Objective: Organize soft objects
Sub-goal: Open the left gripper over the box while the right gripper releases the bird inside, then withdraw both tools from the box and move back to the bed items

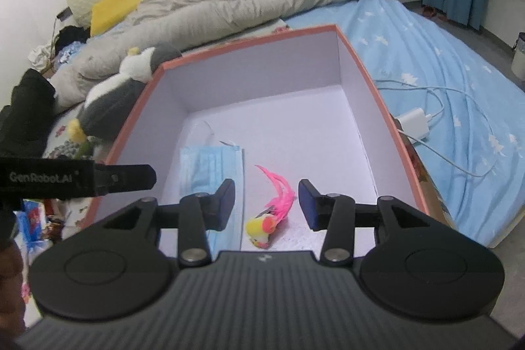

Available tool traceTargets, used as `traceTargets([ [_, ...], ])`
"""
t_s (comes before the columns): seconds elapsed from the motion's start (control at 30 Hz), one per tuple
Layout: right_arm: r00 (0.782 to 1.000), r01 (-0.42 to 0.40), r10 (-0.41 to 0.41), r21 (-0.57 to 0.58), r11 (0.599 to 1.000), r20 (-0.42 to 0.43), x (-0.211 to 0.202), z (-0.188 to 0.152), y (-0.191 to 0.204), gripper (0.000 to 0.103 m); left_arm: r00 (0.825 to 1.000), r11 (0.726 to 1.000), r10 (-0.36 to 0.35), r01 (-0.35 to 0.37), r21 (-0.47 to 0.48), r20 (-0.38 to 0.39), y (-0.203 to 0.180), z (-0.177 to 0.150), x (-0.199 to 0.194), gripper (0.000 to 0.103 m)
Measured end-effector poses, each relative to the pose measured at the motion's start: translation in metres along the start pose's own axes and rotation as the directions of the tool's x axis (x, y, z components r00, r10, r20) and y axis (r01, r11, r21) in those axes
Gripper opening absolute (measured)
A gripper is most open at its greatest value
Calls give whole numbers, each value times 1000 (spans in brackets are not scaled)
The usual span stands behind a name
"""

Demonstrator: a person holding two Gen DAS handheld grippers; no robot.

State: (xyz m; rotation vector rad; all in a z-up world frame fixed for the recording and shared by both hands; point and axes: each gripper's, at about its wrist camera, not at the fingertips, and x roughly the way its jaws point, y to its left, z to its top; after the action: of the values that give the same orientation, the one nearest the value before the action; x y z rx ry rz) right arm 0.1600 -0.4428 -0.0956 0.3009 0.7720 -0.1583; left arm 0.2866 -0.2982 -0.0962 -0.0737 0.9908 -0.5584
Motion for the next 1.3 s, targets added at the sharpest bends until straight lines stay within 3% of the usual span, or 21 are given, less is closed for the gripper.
traceTargets([
  [0.7,987,-89,98,-69,994,126,-110,-47,58,46,986,1000,19,-20,7,168,3,-79,-143,50],
  [1.3,967,-202,229,-211,956,113,-146,-102,126,46,951,982,142,-101,-158,274,69,-172,-240,50],
])
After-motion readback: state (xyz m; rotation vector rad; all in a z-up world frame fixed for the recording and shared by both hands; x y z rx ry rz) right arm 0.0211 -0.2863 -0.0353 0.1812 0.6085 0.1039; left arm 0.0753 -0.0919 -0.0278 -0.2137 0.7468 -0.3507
